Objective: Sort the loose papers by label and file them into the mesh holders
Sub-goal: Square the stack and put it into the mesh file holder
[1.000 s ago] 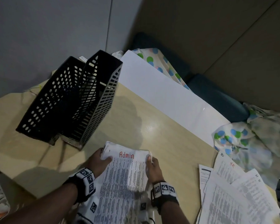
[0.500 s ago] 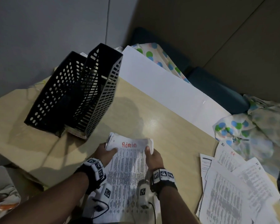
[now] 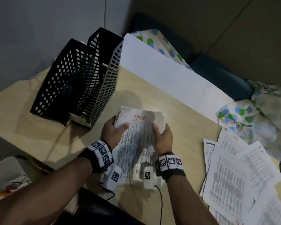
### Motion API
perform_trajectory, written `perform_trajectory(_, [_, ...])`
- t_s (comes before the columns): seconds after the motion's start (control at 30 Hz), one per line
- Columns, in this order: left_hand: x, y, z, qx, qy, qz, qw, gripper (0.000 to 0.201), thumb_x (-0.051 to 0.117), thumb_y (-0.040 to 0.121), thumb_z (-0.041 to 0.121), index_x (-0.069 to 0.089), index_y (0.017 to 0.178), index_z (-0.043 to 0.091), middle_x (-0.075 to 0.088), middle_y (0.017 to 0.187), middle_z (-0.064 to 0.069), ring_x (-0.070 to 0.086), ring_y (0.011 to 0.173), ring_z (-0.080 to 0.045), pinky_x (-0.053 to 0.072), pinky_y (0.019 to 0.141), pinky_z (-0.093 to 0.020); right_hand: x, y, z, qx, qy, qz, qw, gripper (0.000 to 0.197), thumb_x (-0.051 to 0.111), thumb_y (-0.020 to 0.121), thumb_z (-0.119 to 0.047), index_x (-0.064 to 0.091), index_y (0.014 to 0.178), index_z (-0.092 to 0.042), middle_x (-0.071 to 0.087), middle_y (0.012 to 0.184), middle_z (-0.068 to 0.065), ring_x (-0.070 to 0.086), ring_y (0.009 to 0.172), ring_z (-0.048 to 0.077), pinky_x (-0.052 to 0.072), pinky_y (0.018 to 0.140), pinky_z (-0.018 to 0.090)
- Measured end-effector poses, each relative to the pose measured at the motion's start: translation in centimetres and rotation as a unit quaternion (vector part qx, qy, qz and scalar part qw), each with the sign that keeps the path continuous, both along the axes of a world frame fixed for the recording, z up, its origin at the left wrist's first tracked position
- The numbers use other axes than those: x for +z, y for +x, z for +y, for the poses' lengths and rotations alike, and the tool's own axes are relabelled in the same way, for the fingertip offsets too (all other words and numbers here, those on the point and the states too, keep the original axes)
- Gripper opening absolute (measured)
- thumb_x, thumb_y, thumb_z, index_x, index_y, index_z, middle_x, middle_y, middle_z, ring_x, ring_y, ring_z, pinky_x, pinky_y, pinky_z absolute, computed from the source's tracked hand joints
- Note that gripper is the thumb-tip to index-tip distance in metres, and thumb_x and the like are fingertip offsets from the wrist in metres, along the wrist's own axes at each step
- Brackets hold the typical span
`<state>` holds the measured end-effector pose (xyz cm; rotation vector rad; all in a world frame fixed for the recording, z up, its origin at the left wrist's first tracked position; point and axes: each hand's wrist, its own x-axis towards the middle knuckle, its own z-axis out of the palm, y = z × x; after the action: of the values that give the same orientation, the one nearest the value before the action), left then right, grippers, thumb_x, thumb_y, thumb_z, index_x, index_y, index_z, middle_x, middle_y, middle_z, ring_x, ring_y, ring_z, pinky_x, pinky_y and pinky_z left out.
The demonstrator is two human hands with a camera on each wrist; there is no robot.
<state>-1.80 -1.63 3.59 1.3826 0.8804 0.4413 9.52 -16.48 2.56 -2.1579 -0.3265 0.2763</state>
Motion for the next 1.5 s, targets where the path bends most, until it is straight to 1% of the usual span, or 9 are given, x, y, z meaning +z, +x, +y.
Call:
perform_trajectory(0.1, [5.4, 0.6, 0.5, 0.009, 0.041, -0.141, 0.989, 0.014, 0.073, 0.078, 0.013, 0.065, 0.085, 0.023, 0.068, 0.067, 0.019, 0.062, 0.065, 0.010, 0.047, 0.059, -0.008, 5.1, 0.9, 0.6, -0.042, 0.129, -0.088, 0.987, 0.029, 0.059, 0.089, -0.042, 0.055, 0.112, -0.023, 0.064, 0.098, -0.011, 0.058, 0.087, -0.014, 0.046, 0.068, 0.003])
perform_trajectory(0.3, [5.2, -0.4, -0.6, -0.052, 0.088, -0.219, 0.970, 0.035, 0.073, 0.073, 0.006, 0.057, 0.094, 0.029, 0.068, 0.088, 0.028, 0.063, 0.082, 0.008, 0.050, 0.071, -0.011, 6.2, -0.4, -0.6, -0.038, 0.237, -0.107, 0.965, 0.043, 0.057, 0.081, -0.047, 0.056, 0.115, -0.021, 0.065, 0.107, -0.008, 0.060, 0.097, -0.007, 0.049, 0.079, 0.011])
perform_trajectory(0.4, [2.5, -1.5, -0.6, -0.085, 0.066, -0.184, 0.977, 0.048, 0.077, 0.065, 0.025, 0.055, 0.106, 0.034, 0.064, 0.105, 0.015, 0.063, 0.101, -0.009, 0.056, 0.084, -0.033, 4.3, -1.2, -2.1, -0.039, 0.244, -0.078, 0.966, 0.064, 0.067, 0.068, -0.048, 0.055, 0.117, -0.008, 0.066, 0.107, 0.002, 0.062, 0.093, -0.011, 0.047, 0.074, 0.005])
perform_trajectory(0.53, [1.2, -2.0, 0.9, -0.126, 0.081, -0.170, 0.974, 0.062, 0.069, 0.067, 0.006, 0.053, 0.119, 0.036, 0.058, 0.122, 0.007, 0.054, 0.117, -0.022, 0.047, 0.091, -0.059, 5.4, -0.7, -2.7, -0.058, 0.288, -0.073, 0.953, 0.056, 0.071, 0.062, -0.049, 0.053, 0.104, -0.017, 0.062, 0.093, -0.002, 0.062, 0.079, -0.010, 0.048, 0.066, 0.008])
perform_trajectory(0.7, [4.0, -0.7, -0.3, -0.110, 0.075, -0.211, 0.969, 0.024, 0.070, 0.076, 0.042, 0.069, 0.098, 0.035, 0.072, 0.092, 0.011, 0.066, 0.091, -0.004, 0.052, 0.078, -0.023, 7.4, -0.4, -0.8, -0.044, 0.295, -0.111, 0.948, 0.092, 0.040, 0.072, -0.081, 0.055, 0.092, 0.007, 0.056, 0.078, -0.006, 0.056, 0.068, -0.010, 0.042, 0.060, 0.004])
perform_trajectory(0.93, [4.8, -0.9, 0.2, -0.096, 0.293, -0.258, 0.916, 0.041, 0.056, 0.085, 0.051, 0.049, 0.123, 0.038, 0.050, 0.125, 0.015, 0.052, 0.119, -0.010, 0.046, 0.096, -0.023, 7.5, 0.0, -1.3, -0.003, 0.240, -0.196, 0.951, 0.034, 0.045, 0.091, -0.050, 0.037, 0.120, -0.034, 0.052, 0.110, 0.001, 0.055, 0.100, 0.007, 0.047, 0.084, 0.025])
perform_trajectory(1.13, [6.5, -0.7, 1.4, -0.130, 0.412, -0.264, 0.863, 0.028, 0.049, 0.090, 0.041, 0.060, 0.098, 0.016, 0.048, 0.120, -0.013, 0.046, 0.115, 0.006, 0.039, 0.090, -0.007, 9.0, 2.3, -2.0, 0.108, 0.063, -0.346, 0.930, 0.024, 0.052, 0.093, -0.031, 0.056, 0.116, -0.027, 0.057, 0.111, 0.007, 0.045, 0.099, -0.009, 0.045, 0.078, 0.013])
perform_trajectory(1.37, [5.8, -0.1, 1.6, -0.099, 0.284, -0.316, 0.900, 0.012, 0.055, 0.091, 0.034, 0.057, 0.096, 0.024, 0.061, 0.113, 0.006, 0.060, 0.106, -0.019, 0.048, 0.087, -0.025, 8.5, 1.4, -1.3, 0.039, 0.251, -0.128, 0.959, 0.075, 0.071, 0.070, -0.037, 0.036, 0.136, -0.026, 0.063, 0.108, -0.004, 0.063, 0.096, 0.005, 0.052, 0.079, 0.019])
perform_trajectory(1.5, [6.3, 0.1, 0.8, -0.061, 0.237, -0.295, 0.924, 0.004, 0.054, 0.089, 0.044, 0.057, 0.091, 0.045, 0.063, 0.103, 0.025, 0.061, 0.099, -0.001, 0.049, 0.079, -0.015, 7.9, 0.7, -0.5, 0.011, 0.256, -0.063, 0.965, 0.077, 0.073, 0.047, -0.075, 0.063, 0.097, -0.017, 0.066, 0.086, -0.011, 0.062, 0.071, -0.009, 0.049, 0.059, 0.012])
